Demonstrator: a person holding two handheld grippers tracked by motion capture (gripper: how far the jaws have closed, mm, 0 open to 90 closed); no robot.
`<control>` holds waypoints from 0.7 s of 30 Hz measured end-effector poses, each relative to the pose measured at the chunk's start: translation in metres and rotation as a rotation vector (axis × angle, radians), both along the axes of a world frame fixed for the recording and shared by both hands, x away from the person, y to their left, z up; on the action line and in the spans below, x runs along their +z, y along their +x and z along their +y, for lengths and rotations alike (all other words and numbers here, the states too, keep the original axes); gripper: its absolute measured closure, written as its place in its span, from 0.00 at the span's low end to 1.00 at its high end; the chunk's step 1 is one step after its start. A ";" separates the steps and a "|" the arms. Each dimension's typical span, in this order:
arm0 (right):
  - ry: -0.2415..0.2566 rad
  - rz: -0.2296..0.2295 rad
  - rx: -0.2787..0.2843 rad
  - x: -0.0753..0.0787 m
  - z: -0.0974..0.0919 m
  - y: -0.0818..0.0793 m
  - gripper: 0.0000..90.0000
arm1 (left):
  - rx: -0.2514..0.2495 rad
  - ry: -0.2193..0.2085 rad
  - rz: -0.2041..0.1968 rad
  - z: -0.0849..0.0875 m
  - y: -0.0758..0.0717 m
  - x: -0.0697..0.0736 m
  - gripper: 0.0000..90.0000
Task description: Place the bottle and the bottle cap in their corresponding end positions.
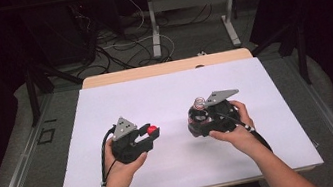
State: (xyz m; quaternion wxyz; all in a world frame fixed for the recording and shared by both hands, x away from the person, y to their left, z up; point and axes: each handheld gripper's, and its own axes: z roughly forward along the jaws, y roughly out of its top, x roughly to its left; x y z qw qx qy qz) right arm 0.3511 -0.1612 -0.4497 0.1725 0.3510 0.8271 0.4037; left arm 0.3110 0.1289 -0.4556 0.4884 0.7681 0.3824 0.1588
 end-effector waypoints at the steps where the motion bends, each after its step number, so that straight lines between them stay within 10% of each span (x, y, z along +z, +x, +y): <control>1: -0.001 -0.005 0.002 0.000 0.001 0.004 0.33 | 0.000 0.005 -0.004 0.001 0.000 -0.002 0.68; 21: -0.016 0.019 -0.074 -0.008 0.037 0.082 0.33 | -0.016 -0.008 0.013 0.007 0.002 -0.016 0.68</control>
